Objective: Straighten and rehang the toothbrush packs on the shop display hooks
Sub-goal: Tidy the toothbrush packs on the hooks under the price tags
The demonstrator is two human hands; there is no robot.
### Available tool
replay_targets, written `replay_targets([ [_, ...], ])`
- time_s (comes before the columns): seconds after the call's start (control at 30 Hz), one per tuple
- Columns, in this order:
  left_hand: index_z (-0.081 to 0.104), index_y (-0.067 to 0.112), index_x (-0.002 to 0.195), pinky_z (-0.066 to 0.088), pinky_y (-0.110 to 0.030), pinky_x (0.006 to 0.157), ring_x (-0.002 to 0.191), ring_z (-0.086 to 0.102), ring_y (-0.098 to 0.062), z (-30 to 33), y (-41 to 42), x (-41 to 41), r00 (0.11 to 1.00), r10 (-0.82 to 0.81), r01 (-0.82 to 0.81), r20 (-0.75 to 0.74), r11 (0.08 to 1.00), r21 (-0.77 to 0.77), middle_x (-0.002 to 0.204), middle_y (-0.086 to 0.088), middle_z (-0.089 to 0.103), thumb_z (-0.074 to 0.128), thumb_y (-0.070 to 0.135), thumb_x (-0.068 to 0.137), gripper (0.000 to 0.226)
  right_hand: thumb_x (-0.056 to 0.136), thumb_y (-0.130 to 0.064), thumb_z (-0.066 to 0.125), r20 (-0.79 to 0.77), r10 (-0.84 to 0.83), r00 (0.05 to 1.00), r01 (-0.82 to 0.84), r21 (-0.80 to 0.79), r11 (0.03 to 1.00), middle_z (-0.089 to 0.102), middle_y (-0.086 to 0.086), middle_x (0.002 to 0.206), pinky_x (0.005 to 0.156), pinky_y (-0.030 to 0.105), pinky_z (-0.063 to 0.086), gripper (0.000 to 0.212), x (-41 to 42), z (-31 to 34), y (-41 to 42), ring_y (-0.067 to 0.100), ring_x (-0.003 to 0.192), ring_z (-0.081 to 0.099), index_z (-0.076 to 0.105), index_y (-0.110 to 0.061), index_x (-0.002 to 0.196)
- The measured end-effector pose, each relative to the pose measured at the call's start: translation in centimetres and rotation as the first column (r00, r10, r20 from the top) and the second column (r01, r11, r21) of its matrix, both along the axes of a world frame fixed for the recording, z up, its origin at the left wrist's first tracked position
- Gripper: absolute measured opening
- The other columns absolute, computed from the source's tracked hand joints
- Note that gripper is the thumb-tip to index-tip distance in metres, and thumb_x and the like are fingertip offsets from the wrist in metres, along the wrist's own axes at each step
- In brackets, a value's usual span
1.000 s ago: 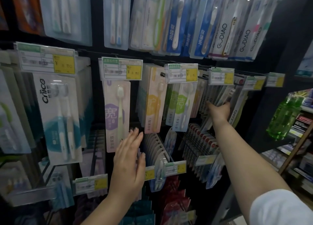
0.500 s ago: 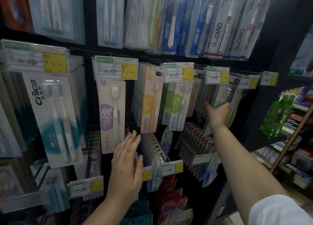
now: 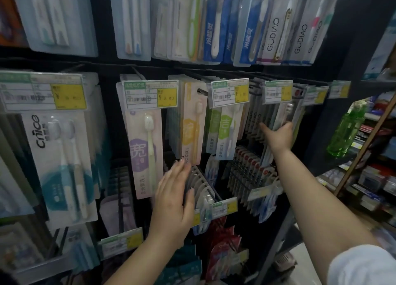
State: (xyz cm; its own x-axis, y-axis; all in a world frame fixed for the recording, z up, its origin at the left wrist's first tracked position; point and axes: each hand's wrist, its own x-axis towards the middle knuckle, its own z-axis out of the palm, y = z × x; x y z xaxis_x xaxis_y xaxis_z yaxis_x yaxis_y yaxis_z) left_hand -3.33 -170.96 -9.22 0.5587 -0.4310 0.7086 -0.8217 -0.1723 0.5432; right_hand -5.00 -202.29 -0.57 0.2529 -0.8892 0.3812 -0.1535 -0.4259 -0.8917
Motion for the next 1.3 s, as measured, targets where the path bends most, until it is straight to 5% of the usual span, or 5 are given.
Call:
replay_targets([
  [0.4,0.013,0.022,0.148,0.005,-0.019,0.110,0.132,0.003,0.006,3.9,-3.9,1.6,0.997,0.007,0.003,-0.081,0.992,0.123,0.149,0.017,0.010,0.042,0.020,0.097,0.059,0.078,-0.024,0.074,0.000,0.142,0.990,-0.142,-0.003,0.990,0.052,0.009,0.125,0.086,0.025,0.041,0.066,-1.2,-0.1,-0.6,0.017,0.110,0.052,0.036,-0.005,0.128],
  [0.9,0.015,0.010,0.147,0.021,-0.035,0.115,0.139,0.025,-0.021,7.3,-10.9,7.2,0.895,0.299,-0.364,-0.330,0.919,-0.154,0.152,-0.009,0.025,0.055,0.024,0.091,0.070,0.078,-0.028,0.074,0.020,0.359,0.933,-0.356,-0.097,0.930,0.050,0.004,0.128,0.097,0.030,0.042,0.075,-1.3,-1.7,-4.8,0.016,0.116,0.049,0.031,-0.008,0.136],
  [1.03,0.038,0.010,0.135,0.041,-0.031,0.096,0.117,0.049,-0.019,6.8,-11.2,7.8,0.892,0.308,-0.383,-0.332,0.905,-0.188,0.132,-0.009,0.048,0.056,0.025,0.088,0.053,0.078,-0.028,0.073,0.053,0.380,0.923,-0.374,-0.096,0.922,0.048,0.009,0.135,0.100,0.031,0.040,0.077,-1.5,-2.2,-5.2,0.019,0.123,0.047,0.031,-0.007,0.138],
  [1.2,0.046,0.010,0.122,0.035,-0.012,0.065,0.096,0.049,-0.008,7.3,-11.4,7.4,0.880,0.334,-0.424,-0.339,0.873,-0.240,0.113,-0.002,0.053,0.052,0.026,0.092,0.035,0.079,-0.028,0.072,0.061,0.402,0.913,-0.395,-0.107,0.912,0.048,0.006,0.131,0.097,0.029,0.039,0.075,-1.6,-2.3,-5.1,0.020,0.121,0.048,0.030,-0.006,0.137],
  [1.3,0.049,0.010,0.116,0.037,-0.019,0.070,0.094,0.050,-0.010,7.8,-11.3,7.4,0.865,0.348,-0.452,-0.361,0.853,-0.261,0.107,0.000,0.053,0.050,0.029,0.093,0.031,0.080,-0.025,0.071,0.074,0.431,0.899,-0.424,-0.095,0.901,0.051,0.001,0.120,0.089,0.025,0.040,0.070,-1.9,-2.3,-5.0,0.013,0.107,0.051,0.031,-0.007,0.135],
])
